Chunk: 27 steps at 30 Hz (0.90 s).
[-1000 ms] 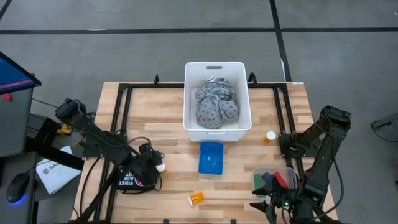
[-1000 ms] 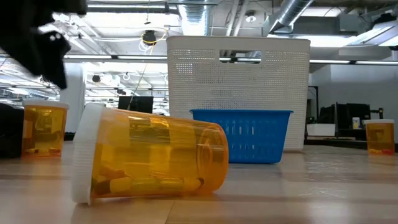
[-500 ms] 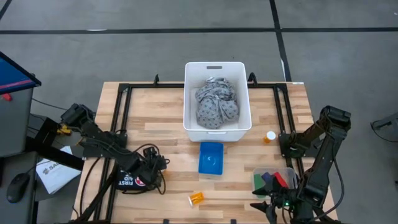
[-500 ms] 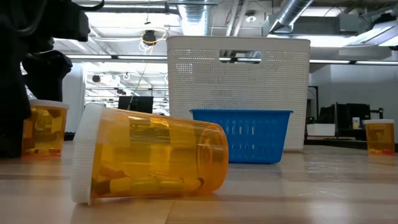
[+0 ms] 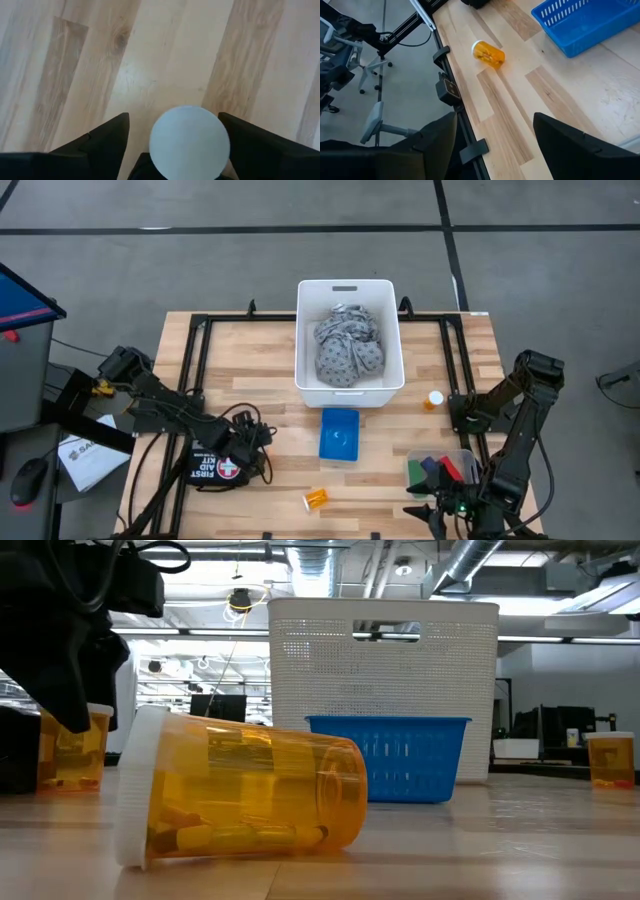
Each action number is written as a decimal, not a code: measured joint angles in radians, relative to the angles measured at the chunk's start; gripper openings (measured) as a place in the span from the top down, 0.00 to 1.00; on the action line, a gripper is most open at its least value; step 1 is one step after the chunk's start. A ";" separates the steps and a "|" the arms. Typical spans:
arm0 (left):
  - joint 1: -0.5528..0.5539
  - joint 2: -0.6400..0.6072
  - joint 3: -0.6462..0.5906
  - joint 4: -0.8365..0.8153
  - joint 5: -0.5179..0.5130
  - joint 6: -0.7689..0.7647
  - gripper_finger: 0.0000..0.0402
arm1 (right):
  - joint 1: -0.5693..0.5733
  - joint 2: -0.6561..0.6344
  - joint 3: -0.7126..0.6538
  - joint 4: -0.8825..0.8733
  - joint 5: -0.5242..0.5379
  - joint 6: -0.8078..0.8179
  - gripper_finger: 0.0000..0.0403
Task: Pick & place medical supplies in basket/bin
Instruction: Put the middle left yellow pill bottle into the blue bin
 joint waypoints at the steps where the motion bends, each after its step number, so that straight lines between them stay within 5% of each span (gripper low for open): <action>1: 0.000 0.000 0.000 0.000 0.000 -0.001 0.29 | 0.000 0.000 0.000 0.000 -0.001 0.000 0.35; 19: 0.000 0.000 0.000 0.043 0.005 -0.007 0.49 | 0.000 0.000 0.000 -0.001 -0.002 0.002 0.35; 27: 0.000 0.000 0.000 0.069 -0.010 0.012 0.48 | 0.000 0.000 0.000 -0.005 -0.002 0.002 0.35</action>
